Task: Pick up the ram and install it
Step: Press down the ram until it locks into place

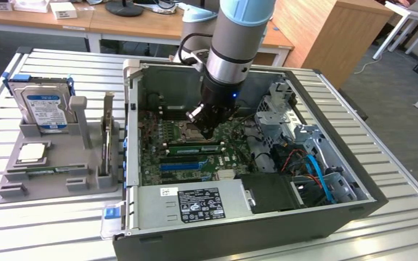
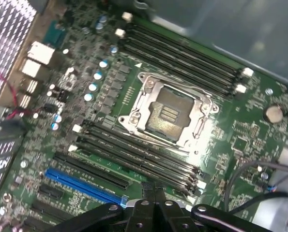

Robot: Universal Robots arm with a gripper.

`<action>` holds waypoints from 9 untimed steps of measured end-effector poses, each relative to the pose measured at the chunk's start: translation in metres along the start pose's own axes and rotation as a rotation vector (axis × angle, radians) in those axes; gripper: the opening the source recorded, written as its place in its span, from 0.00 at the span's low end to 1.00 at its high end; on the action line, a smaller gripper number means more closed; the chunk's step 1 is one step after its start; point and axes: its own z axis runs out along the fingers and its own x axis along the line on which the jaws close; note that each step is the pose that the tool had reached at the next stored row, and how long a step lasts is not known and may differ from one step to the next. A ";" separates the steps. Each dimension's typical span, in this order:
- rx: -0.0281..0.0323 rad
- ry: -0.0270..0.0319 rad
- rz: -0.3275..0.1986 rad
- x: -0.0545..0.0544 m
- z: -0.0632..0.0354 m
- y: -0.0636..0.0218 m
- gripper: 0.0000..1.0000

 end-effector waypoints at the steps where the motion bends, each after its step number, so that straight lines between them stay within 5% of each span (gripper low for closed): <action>1: 0.0004 -0.0006 0.016 0.000 0.0001 0.0000 0.11; 9: 0.0032 -0.0055 0.147 0.000 0.0009 0.0000 0.11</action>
